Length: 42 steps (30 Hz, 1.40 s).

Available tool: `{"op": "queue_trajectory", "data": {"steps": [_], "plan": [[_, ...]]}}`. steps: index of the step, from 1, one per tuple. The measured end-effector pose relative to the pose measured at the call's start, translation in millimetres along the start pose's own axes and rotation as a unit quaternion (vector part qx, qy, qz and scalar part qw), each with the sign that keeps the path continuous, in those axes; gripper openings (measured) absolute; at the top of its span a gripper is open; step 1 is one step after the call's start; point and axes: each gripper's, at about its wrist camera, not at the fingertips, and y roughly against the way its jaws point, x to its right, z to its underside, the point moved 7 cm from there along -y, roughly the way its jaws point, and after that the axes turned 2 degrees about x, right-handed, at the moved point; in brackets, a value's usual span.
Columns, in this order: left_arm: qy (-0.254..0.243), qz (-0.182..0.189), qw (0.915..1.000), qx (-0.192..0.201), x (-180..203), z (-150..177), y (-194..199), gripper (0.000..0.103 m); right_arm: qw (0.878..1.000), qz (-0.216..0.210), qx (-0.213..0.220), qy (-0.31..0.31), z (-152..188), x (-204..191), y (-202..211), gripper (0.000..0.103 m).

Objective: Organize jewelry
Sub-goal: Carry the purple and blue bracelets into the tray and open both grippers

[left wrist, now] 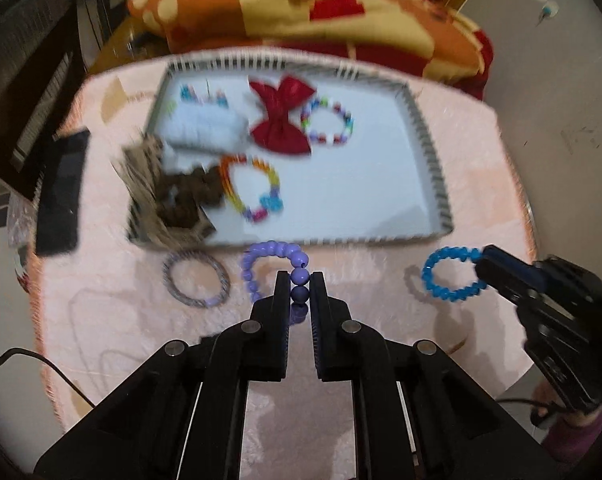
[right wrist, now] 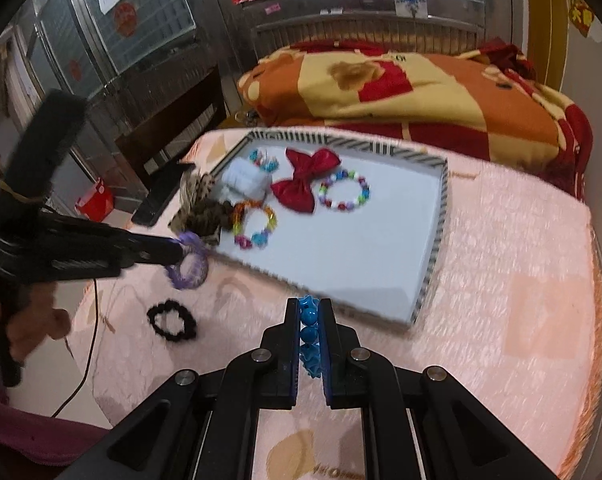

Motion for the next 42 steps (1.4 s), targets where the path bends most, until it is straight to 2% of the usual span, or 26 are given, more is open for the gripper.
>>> {"op": "queue_trajectory", "data": {"steps": [7,15,24,33,37,42], "plan": [[-0.004,-0.017,0.9994,0.03,1.2,-26.8,22.7,0.008,1.0,0.006,0.012,0.006,-28.4,11.2,-3.6,0.008],[-0.011,-0.034,0.9988,0.033,11.4,-41.5,0.5,0.008,1.0,0.012,0.009,0.007,-44.6,20.4,-14.9,0.008],[-0.007,-0.015,0.9998,0.01,26.0,-55.2,-38.6,0.008,1.0,-0.009,-0.013,0.004,-54.8,21.9,-45.9,0.008],[0.003,-0.018,0.9997,-0.017,27.3,-65.1,-69.6,0.008,0.998,-0.026,-0.049,-0.001,-54.9,30.7,-85.9,0.008],[0.003,-0.011,0.9997,-0.023,29.0,-70.2,-79.0,0.008,0.998,-0.025,-0.058,-0.005,-56.6,40.0,-99.3,0.008],[0.017,-0.022,0.999,-0.034,15.2,-72.9,-99.0,0.008,0.997,-0.007,-0.078,-0.015,-59.1,65.8,-123.6,0.008]]}}
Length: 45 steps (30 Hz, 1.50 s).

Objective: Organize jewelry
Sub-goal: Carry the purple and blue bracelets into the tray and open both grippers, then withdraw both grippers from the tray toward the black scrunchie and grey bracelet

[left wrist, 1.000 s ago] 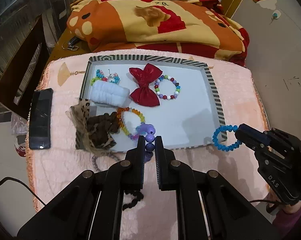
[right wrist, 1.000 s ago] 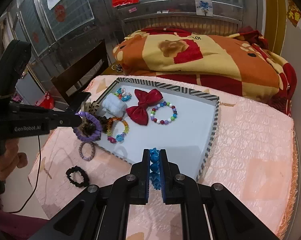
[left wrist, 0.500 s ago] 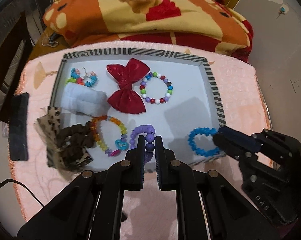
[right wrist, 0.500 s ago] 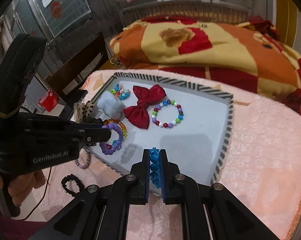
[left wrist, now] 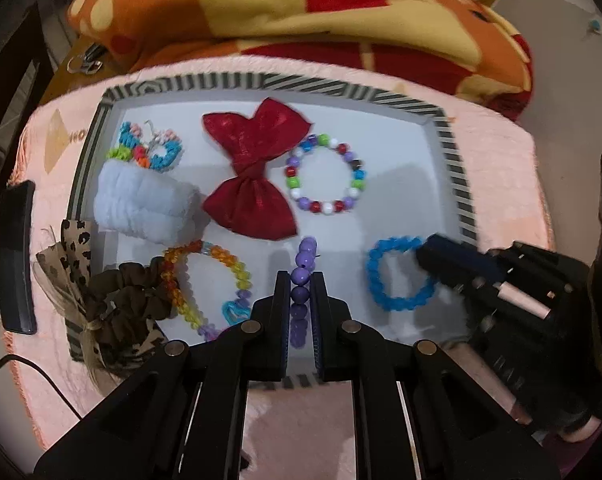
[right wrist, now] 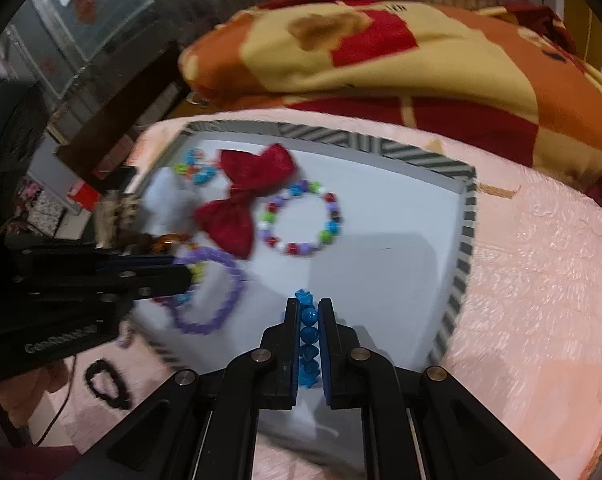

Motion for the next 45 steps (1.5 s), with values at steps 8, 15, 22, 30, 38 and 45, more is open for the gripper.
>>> {"op": "queue_trajectory", "data": {"steps": [8,15,22,30,38,45], "plan": [[0.018,-0.025,0.9992,-0.024,-21.6,0.2,-31.9,0.008,0.999,0.032,-0.003,-0.012,-12.4,25.5,-23.6,0.008],[0.008,-0.026,0.9993,-0.025,-8.9,-1.6,-41.4,0.008,0.998,0.068,0.004,-0.001,-18.6,31.6,-30.5,0.008],[-0.002,-0.047,0.9988,-0.011,0.8,-5.1,-42.9,0.008,0.998,0.064,0.005,-0.026,-15.2,36.9,-27.6,0.015],[0.006,-0.046,0.9989,-0.007,-3.1,-7.6,-32.4,0.018,0.998,0.049,0.017,-0.045,-9.5,29.6,-13.1,0.034],[0.01,-0.045,0.999,0.0,-8.3,1.2,-14.3,0.027,0.997,0.049,0.018,-0.053,-3.2,28.0,-3.2,0.034],[0.043,-0.025,0.9986,0.018,-26.3,3.6,20.9,0.034,0.997,0.049,0.024,-0.056,2.6,26.8,9.4,0.039]]}}
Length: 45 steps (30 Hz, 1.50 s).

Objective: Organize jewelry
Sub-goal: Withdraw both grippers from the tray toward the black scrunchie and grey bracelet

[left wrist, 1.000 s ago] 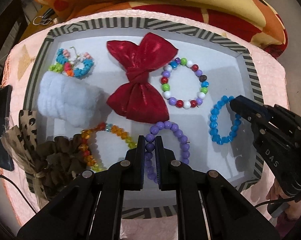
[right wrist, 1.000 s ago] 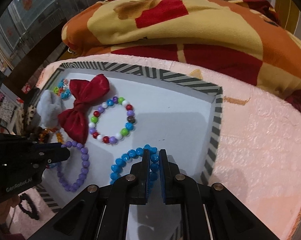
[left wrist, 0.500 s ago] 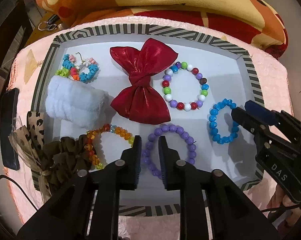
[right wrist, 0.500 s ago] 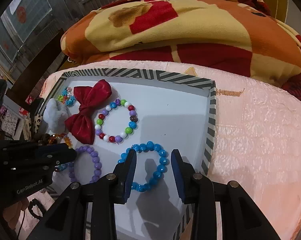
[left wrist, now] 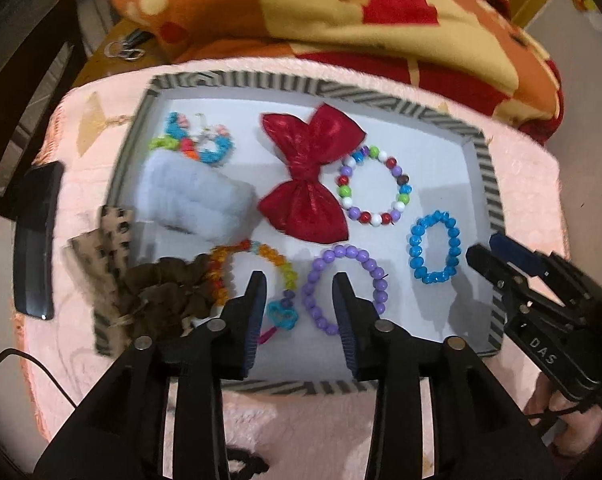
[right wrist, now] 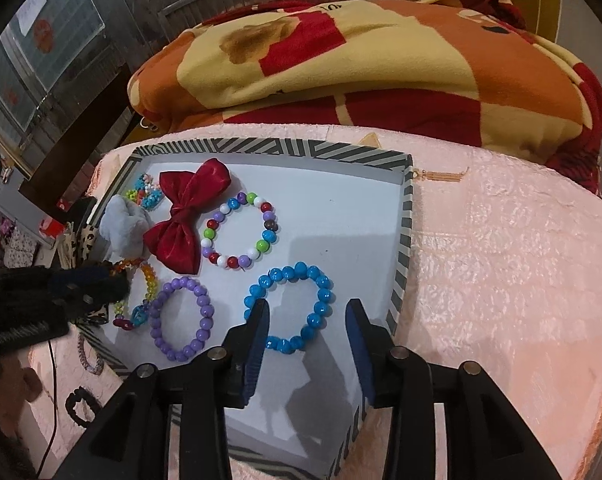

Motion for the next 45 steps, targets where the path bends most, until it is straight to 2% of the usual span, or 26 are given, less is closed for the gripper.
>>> {"op": "queue_trajectory", "data": {"steps": [3,8,13,15,22,31,45], "plan": [[0.018,0.006,0.9998,0.012,-21.1,-1.3,15.6,0.035,1.0,-0.003,0.0,0.002,3.0,-3.9,5.9,0.039],[0.043,-0.006,0.9983,0.039,-59.0,8.8,51.8,0.037,1.0,-0.007,0.006,0.01,8.9,-14.6,17.5,0.039],[0.054,-0.033,0.9962,0.059,-83.1,27.6,73.0,0.039,1.0,-0.012,0.009,0.019,19.2,-29.0,29.9,0.041],[0.054,-0.055,0.9942,0.074,-90.6,37.3,79.7,0.039,1.0,-0.013,0.009,0.024,24.3,-35.8,35.3,0.041],[0.051,-0.085,0.9909,0.091,-101.4,64.7,88.5,0.04,0.999,-0.026,0.012,0.042,41.3,-66.4,55.7,0.041],[0.036,-0.095,0.9897,0.101,-107.0,89.5,98.3,0.04,0.997,-0.044,0.023,0.06,66.7,-107.4,77.3,0.042],[0.033,-0.095,0.9896,0.102,-116.5,111.7,105.3,0.041,0.993,-0.07,-0.006,0.096,101.4,-162.2,64.5,0.042]]}}
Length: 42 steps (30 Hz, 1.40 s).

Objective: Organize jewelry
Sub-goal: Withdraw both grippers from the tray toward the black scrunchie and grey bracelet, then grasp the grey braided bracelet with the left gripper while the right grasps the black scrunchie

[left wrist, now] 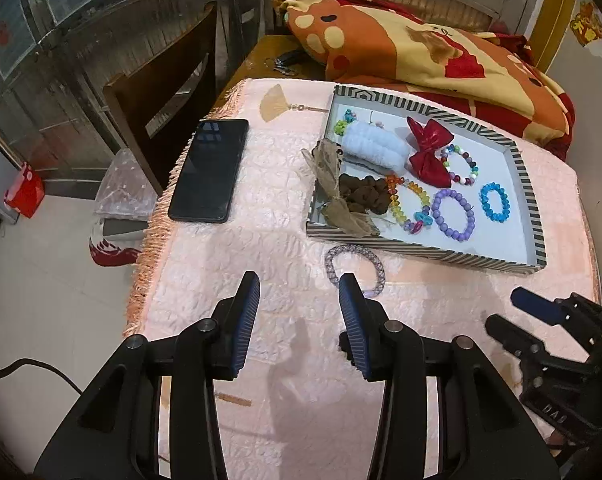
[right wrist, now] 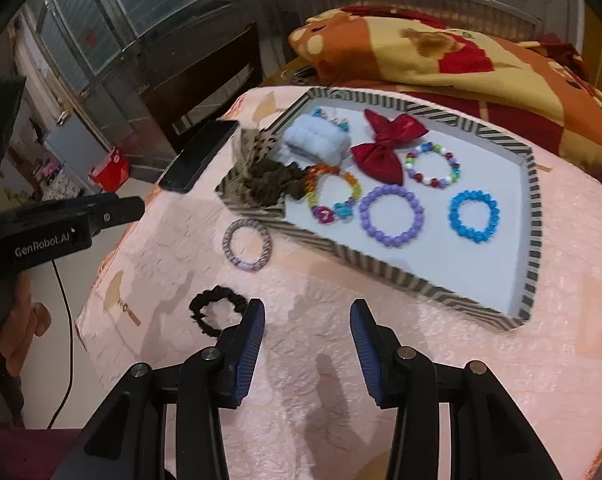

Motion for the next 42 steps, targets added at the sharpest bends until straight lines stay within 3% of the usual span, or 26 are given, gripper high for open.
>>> {"op": "queue_trajectory", "data": {"steps": [15,24,29,34,42], "plan": [[0.074,0.02,0.9956,-0.052,-34.2,21.2,-21.3,0.042,0.996,-0.046,-0.054,0.054,19.5,-45.1,-65.7,0.043],[0.087,0.033,0.9932,-0.07,-30.9,22.9,-34.0,0.044,0.994,-0.046,-0.064,0.077,23.6,-54.8,-91.9,0.042],[0.083,0.042,0.9923,-0.082,-20.4,18.5,-48.9,0.045,0.993,-0.033,-0.069,0.088,25.5,-55.8,-101.6,0.034],[0.077,0.035,0.9919,-0.095,-11.7,13.5,-71.1,0.045,0.993,-0.026,-0.063,0.097,25.8,-53.3,-101.1,0.016],[0.075,0.033,0.9896,-0.118,6.4,8.2,-105.6,0.044,0.993,-0.037,-0.069,0.088,30.7,-47.3,-95.5,0.015]]}}
